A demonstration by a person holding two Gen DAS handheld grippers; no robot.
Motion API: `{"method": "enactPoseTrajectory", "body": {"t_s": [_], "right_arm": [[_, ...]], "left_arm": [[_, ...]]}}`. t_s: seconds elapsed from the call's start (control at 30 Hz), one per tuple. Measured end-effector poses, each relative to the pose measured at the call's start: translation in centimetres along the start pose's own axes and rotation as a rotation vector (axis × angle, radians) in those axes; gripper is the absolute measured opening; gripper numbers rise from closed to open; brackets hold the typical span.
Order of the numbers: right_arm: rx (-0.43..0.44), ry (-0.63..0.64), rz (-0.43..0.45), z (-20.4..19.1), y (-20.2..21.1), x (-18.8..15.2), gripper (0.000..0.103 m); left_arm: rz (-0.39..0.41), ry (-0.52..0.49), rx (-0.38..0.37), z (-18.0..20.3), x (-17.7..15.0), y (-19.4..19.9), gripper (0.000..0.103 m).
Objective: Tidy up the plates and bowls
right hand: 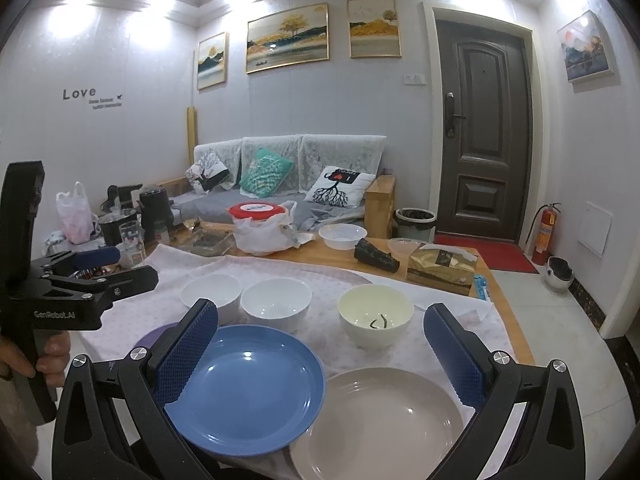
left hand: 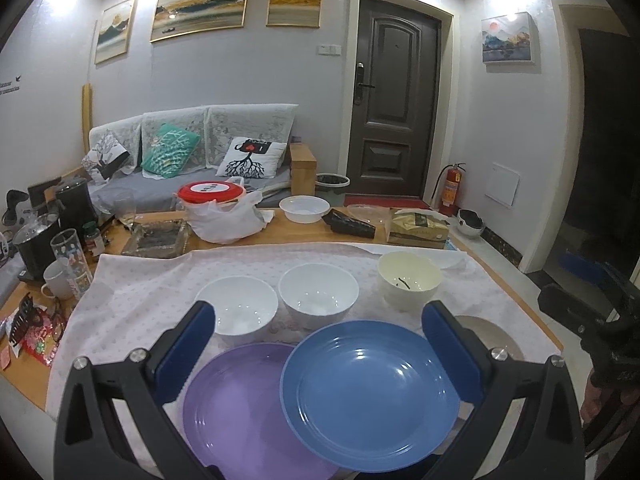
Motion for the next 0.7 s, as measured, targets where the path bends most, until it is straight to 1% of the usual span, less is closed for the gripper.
{"method": "enactPoseTrajectory", "body": {"t_s": [0.07, 0.17, 0.23, 0.27, 0.3, 0.33, 0.37, 0.4, 0.43, 0.47, 0.5, 0.53, 0.6, 0.63, 0.7], "right_arm": [[-0.029, -0.004, 0.0, 0.2, 0.0, -0.1, 0.102], [-0.015, 0.003, -0.003, 0.1, -0.1, -0.3, 0.101], [-0.006, 0.001, -0.015, 0.0, -0.2, -0.7, 0.098], [-0.001, -0.006, -0.03, -0.1, -0.5, -1.0, 0.09], [0.001, -0.012, -0.043, 0.1, -0.8, -1.2, 0.079], [0.003, -0.019, -0.06, 0.3, -1.1, -1.6, 0.074], [0.005, -0.025, -0.074, 0.4, -1.4, -2.0, 0.068], [0.006, -0.035, -0.097, 0.5, -1.8, -2.5, 0.063], [0.008, -0.041, -0.112, 0.7, -2.1, -3.0, 0.061], [0.01, -0.05, -0.135, 0.8, -2.5, -3.6, 0.057], [0.013, -0.063, -0.164, 1.0, -3.1, -4.4, 0.052], [0.015, -0.073, -0.184, 1.2, -3.5, -5.0, 0.049], [0.015, -0.104, -0.26, 1.5, -4.8, -7.2, 0.038], [0.022, -0.115, -0.292, 1.6, -5.3, -8.1, 0.036], [0.031, -0.137, -0.352, 1.7, -6.3, -10.0, 0.028]], "left_arm": [[-0.005, -0.008, -0.006, 0.1, -0.1, -0.2, 0.102], [-0.015, 0.003, -0.046, 0.2, -0.3, -0.3, 0.102], [-0.031, 0.012, -0.059, 0.2, -0.5, -0.7, 0.102], [-0.044, 0.017, -0.065, 0.2, -0.7, -1.0, 0.1], [-0.057, 0.02, -0.07, 0.2, -0.9, -1.3, 0.096], [-0.07, 0.023, -0.071, 0.0, -1.2, -1.6, 0.091], [-0.09, 0.028, -0.07, -0.1, -1.5, -2.0, 0.088], [-0.108, 0.035, -0.072, -0.3, -1.9, -2.4, 0.083], [-0.129, 0.046, -0.075, -0.6, -2.4, -2.9, 0.077], [-0.157, 0.061, -0.08, -0.9, -3.0, -3.5, 0.074], [-0.173, 0.07, -0.081, -1.1, -3.5, -3.9, 0.069], [-0.199, 0.082, -0.085, -1.4, -4.2, -4.5, 0.064], [-0.239, 0.1, -0.088, -1.8, -5.4, -5.4, 0.058], [-0.259, 0.109, -0.088, -2.0, -6.1, -5.9, 0.053], [-0.3, 0.129, -0.088, -2.5, -7.4, -6.9, 0.047]]}}
Point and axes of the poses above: each gripper's, at about its wrist camera, not at the fingertips, and y roughly against the way its jaws point, z to its right, x to its top, the point moved 9 cm from there along -y, roughly the way its jaws point, and after that the axes turned 1 degree about z, right-handed, at the moved point
